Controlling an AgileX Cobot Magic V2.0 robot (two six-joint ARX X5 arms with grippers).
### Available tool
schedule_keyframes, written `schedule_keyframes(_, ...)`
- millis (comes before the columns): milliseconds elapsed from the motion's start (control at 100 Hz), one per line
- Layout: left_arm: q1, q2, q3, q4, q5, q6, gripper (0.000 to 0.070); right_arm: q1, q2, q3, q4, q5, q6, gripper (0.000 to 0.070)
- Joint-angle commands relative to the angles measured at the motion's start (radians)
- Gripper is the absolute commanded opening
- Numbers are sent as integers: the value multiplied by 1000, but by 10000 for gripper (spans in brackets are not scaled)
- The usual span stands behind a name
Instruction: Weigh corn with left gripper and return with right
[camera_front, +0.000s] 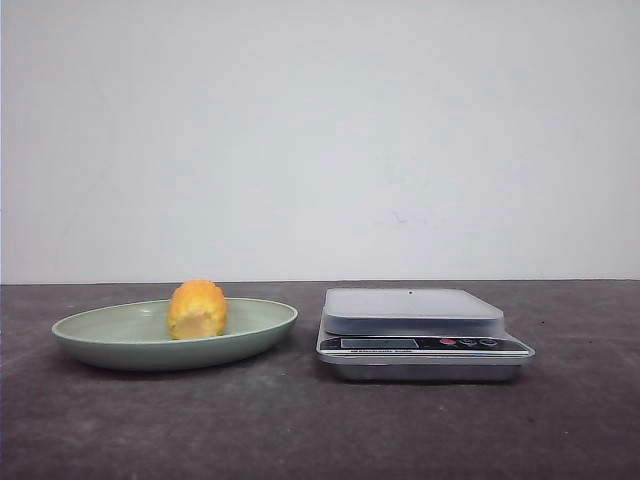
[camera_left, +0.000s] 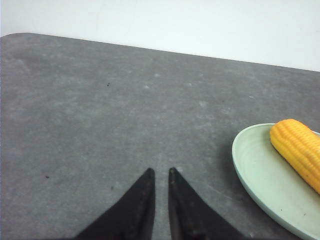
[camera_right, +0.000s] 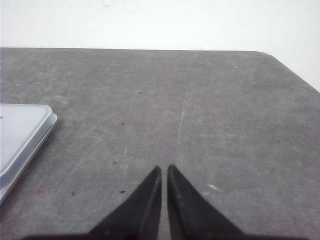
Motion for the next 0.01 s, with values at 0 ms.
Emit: schedule_keyframes(0, 2, -2, -18, -5, 0, 8, 0, 0, -2, -6, 10, 0, 4, 15)
